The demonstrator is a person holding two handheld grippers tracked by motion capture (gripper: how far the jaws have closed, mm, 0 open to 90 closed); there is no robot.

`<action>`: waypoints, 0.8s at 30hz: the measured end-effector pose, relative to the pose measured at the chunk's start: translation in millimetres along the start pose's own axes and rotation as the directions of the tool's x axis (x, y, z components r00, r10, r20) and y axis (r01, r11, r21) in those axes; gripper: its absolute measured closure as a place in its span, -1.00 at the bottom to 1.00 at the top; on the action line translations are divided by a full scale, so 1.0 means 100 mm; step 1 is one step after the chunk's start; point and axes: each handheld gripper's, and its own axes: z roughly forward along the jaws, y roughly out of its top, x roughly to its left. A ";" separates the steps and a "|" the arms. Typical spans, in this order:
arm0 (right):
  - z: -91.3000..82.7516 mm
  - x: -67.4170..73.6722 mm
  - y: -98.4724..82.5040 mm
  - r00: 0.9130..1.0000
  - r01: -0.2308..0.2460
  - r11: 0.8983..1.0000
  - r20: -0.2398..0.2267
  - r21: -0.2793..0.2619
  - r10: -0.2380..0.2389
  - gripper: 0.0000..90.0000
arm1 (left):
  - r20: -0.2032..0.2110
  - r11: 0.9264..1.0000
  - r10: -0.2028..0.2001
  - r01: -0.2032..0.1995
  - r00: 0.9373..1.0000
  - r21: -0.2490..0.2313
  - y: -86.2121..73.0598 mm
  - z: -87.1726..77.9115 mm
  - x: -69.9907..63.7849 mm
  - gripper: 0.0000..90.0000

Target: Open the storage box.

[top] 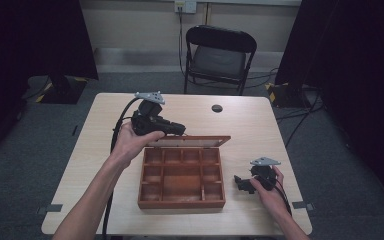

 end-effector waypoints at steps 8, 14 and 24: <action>0.00 0.00 0.00 1.000 0.001 1.000 0.000 0.000 -0.001 -1.00 | -0.002 1.000 -0.003 0.003 1.000 -0.021 -0.01 0.00 0.01 0.88; 0.00 0.00 0.00 1.000 0.001 1.000 0.000 0.000 -0.001 -1.00 | -0.004 1.000 0.000 0.000 1.000 -0.024 -0.03 -0.01 0.00 0.87; 0.00 0.00 0.00 1.000 0.001 1.000 0.000 0.000 -0.001 -1.00 | -0.007 1.000 0.005 -0.006 1.000 -0.020 -0.02 0.00 -0.01 0.88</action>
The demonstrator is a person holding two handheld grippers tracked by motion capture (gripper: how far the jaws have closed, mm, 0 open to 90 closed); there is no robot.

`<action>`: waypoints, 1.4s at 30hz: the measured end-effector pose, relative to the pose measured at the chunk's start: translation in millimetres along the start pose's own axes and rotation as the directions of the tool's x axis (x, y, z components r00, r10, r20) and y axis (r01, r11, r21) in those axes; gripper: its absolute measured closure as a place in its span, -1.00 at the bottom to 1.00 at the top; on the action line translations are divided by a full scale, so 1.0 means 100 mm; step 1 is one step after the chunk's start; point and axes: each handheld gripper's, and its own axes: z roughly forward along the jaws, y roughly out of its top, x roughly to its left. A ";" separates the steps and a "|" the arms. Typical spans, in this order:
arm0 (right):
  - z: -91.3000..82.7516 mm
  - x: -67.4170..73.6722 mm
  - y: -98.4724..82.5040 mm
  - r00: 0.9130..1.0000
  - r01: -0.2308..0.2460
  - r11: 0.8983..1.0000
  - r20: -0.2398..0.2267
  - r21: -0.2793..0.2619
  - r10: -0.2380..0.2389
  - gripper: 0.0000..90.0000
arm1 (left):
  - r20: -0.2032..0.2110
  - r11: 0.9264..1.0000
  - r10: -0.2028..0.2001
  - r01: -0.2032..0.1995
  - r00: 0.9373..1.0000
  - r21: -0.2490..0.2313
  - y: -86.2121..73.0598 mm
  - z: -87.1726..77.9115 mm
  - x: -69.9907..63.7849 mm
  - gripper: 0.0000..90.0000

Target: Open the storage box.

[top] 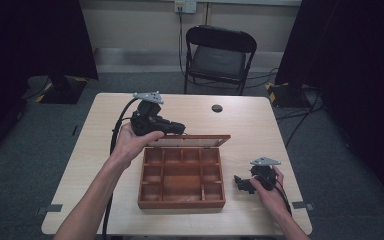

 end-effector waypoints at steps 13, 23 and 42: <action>0.00 0.00 0.00 1.000 -0.001 1.000 0.000 0.000 0.001 -1.00 | -0.004 1.000 0.002 -0.002 1.000 0.000 0.00 0.00 0.00 0.88; 0.00 0.00 0.00 1.000 0.000 1.000 0.000 0.000 0.000 -1.00 | -0.005 1.000 -0.001 0.001 1.000 -0.003 0.00 0.00 0.00 0.88; 0.00 0.00 0.00 1.000 0.000 1.000 0.000 0.000 0.000 -1.00 | -0.002 1.000 0.002 -0.002 1.000 -0.006 0.00 0.00 0.00 0.88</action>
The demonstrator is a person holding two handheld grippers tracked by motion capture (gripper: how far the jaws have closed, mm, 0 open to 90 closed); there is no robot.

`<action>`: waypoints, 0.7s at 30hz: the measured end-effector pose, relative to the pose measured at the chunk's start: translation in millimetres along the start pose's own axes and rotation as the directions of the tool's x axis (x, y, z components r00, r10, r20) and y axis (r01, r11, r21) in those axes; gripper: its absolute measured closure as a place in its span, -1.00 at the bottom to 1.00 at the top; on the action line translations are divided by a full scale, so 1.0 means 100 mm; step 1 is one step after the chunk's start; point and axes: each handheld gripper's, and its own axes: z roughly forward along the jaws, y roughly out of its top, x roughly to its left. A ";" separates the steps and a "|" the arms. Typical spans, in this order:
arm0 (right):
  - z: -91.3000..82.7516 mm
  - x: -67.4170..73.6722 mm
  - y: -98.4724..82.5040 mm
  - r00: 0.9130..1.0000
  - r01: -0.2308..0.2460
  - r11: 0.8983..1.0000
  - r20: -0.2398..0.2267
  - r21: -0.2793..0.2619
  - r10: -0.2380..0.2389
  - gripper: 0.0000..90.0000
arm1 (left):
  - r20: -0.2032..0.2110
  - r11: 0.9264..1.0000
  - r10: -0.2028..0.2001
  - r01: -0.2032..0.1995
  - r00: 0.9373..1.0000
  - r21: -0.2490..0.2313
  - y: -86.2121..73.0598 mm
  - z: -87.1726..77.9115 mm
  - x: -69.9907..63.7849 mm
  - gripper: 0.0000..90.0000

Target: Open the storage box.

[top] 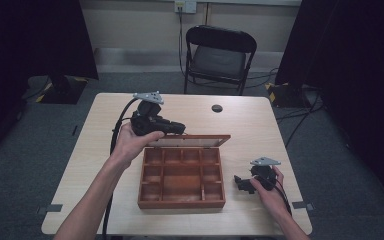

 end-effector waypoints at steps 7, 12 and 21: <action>0.00 0.00 0.00 1.000 0.000 1.000 0.000 0.000 0.000 -1.00 | 0.000 1.000 0.001 -0.001 1.000 -0.002 0.00 0.00 0.00 0.88; 0.00 0.00 0.00 1.000 0.000 1.000 0.000 0.000 0.000 -1.00 | 0.001 1.000 0.000 0.000 1.000 -0.002 0.00 0.00 0.00 0.88; 0.00 0.00 0.00 1.000 0.000 1.000 0.000 0.000 0.000 -1.00 | 0.000 1.000 0.001 -0.001 1.000 -0.002 0.00 0.00 0.00 0.88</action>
